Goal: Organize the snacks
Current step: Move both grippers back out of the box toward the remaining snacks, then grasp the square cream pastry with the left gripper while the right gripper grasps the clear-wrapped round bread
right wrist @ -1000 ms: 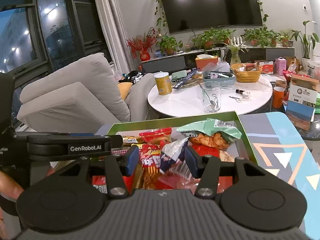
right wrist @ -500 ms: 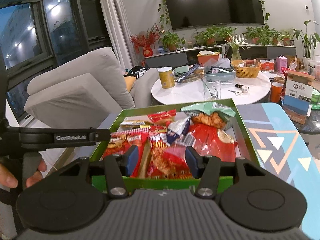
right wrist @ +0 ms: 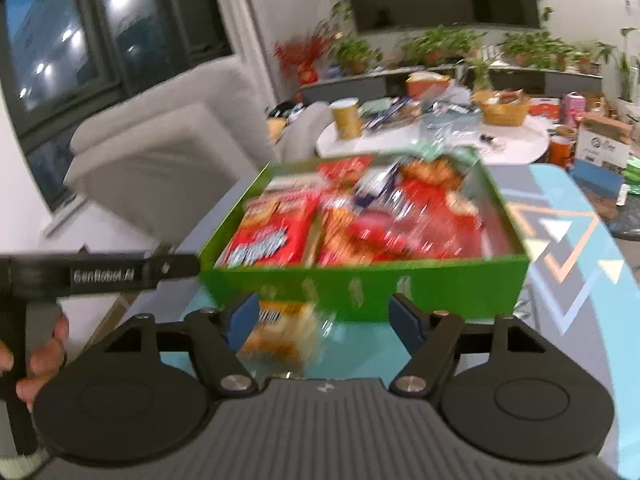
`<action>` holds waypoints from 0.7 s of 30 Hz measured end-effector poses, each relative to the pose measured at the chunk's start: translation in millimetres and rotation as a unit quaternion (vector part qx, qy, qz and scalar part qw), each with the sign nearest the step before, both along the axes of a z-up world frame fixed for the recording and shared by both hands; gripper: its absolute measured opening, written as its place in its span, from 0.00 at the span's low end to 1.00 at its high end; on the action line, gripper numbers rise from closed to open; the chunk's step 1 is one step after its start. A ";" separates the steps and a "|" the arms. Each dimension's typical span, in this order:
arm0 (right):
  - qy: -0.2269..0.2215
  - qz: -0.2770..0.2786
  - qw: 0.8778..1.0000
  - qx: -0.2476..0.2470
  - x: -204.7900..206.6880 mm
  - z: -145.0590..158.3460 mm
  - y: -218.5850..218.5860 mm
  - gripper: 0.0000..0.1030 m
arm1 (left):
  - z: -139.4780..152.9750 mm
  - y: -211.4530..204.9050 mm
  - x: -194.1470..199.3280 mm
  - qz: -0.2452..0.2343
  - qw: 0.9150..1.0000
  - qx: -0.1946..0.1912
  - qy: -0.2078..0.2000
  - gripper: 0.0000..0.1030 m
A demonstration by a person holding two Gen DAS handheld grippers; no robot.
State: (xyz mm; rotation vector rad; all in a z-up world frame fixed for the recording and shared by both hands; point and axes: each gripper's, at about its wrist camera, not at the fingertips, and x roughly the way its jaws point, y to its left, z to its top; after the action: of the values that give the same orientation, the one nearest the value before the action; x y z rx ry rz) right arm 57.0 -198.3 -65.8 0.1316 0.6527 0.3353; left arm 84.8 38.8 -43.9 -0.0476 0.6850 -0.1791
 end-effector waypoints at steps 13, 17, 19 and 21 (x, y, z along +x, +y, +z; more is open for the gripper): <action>0.046 0.044 0.997 -0.031 -9.0 -37.9 38.2 0.57 | -10.8 2.8 -9.8 -0.003 1.000 -0.002 0.019 0.57; 0.044 0.037 0.997 -0.045 -10.0 -42.5 41.5 0.57 | -14.8 -0.3 -8.5 -0.009 1.000 -0.008 0.028 0.60; 0.048 0.039 0.997 -0.049 -10.6 -43.5 40.2 0.56 | -15.9 -4.1 -7.9 -0.016 0.999 -0.013 0.032 0.60; 0.049 0.040 0.997 -0.044 -11.6 -40.8 35.9 0.55 | -16.7 -10.5 -7.4 -0.025 0.999 -0.019 0.037 0.62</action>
State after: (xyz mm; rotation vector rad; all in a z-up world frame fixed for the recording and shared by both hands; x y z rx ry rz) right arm 45.4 -162.4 -106.6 0.0374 0.7704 0.3773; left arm 77.4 28.3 -60.6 -0.0731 0.7571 -0.2401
